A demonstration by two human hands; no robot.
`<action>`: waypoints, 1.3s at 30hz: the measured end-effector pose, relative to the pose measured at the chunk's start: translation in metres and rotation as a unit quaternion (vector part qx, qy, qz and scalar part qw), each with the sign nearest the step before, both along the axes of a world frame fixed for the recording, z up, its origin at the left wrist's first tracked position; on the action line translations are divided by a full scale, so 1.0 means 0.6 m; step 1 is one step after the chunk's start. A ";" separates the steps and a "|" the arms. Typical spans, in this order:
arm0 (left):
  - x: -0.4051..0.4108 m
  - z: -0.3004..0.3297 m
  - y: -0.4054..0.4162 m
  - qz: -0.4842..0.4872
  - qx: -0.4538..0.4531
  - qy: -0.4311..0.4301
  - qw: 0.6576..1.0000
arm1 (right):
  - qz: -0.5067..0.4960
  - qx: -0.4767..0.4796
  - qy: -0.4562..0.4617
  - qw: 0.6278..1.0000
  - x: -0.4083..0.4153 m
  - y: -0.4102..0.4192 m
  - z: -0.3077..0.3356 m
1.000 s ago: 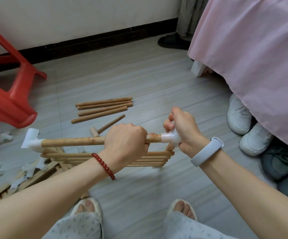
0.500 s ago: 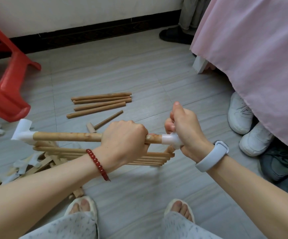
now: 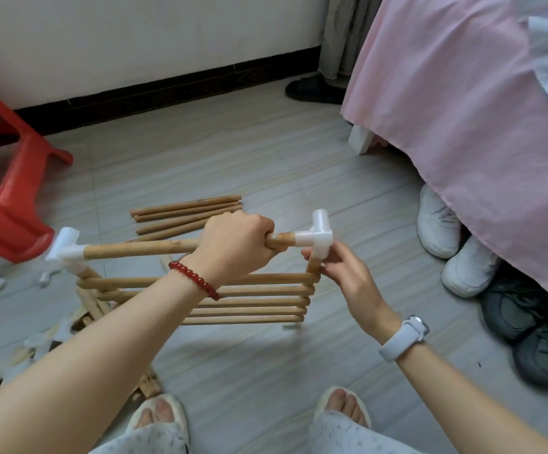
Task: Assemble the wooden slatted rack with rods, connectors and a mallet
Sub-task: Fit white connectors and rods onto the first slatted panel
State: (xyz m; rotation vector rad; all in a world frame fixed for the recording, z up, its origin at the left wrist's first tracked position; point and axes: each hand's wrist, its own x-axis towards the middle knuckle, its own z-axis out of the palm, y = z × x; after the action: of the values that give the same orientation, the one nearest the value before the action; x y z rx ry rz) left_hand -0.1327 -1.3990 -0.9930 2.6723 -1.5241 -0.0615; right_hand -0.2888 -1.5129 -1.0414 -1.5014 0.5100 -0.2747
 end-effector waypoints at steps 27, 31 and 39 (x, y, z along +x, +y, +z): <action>-0.016 0.118 0.106 -0.079 0.159 -0.061 0.982 | 0.202 -0.624 0.026 0.755 0.079 0.038 0.120; -0.041 0.051 0.151 -0.044 0.216 0.006 0.975 | 0.283 -0.646 0.106 0.700 0.076 0.102 0.083; -0.039 -0.012 0.157 0.112 0.099 0.002 0.989 | 0.300 -0.660 0.105 0.681 0.078 0.127 0.069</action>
State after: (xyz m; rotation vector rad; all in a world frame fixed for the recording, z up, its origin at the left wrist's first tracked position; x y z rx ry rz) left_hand -0.1562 -1.3050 -1.0003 2.9782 -1.2672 -0.2179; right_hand -0.2418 -1.4365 -1.0001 -3.0507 -0.1662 0.1361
